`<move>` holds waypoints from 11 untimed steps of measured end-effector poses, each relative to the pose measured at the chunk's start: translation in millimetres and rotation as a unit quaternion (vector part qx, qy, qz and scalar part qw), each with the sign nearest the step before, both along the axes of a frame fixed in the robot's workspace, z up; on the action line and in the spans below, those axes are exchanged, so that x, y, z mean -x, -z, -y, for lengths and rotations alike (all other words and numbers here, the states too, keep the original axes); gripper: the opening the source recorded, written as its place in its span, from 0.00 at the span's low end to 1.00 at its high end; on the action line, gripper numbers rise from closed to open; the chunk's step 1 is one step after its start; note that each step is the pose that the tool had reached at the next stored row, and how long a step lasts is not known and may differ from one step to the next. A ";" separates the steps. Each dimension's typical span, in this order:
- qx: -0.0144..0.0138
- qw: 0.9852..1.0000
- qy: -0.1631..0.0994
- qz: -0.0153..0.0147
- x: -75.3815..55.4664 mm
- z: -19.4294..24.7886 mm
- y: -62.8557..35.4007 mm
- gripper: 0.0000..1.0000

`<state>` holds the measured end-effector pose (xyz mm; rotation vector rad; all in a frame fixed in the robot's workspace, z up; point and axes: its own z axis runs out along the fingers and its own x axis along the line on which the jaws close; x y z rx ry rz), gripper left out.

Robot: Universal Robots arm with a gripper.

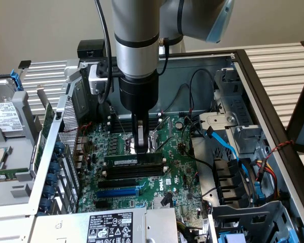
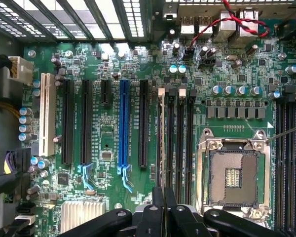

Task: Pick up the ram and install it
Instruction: 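Insert the ram into the slot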

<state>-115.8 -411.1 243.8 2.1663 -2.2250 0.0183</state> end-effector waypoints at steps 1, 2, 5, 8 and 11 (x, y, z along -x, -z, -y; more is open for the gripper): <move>0.000 1.000 0.000 0.000 0.0 0.0 0.5 0.13; 0.000 1.000 0.000 0.001 0.0 0.0 0.8 0.13; 0.000 1.000 0.000 0.002 0.0 0.0 1.9 0.13; 0.000 1.000 0.000 0.004 0.0 -0.1 2.7 0.13; 0.000 1.000 0.000 0.006 0.0 -0.1 3.8 0.13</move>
